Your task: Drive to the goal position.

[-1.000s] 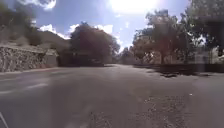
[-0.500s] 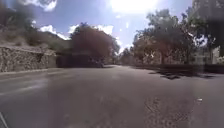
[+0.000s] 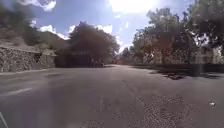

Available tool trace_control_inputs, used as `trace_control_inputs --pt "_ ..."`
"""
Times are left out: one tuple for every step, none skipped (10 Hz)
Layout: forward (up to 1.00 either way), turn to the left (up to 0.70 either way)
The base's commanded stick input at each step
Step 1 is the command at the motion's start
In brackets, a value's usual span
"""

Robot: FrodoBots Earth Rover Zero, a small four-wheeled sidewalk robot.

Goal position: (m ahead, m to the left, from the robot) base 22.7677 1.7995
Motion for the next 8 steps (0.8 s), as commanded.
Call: trace_control_inputs --pt "0.5 0.0" --pt "0.5 0.0" --pt "0.5 0.0" --pt "0.5 0.0" --pt "0.5 0.0" --pt "0.5 0.0" --pt "0.5 0.0" --pt "0.5 0.0"
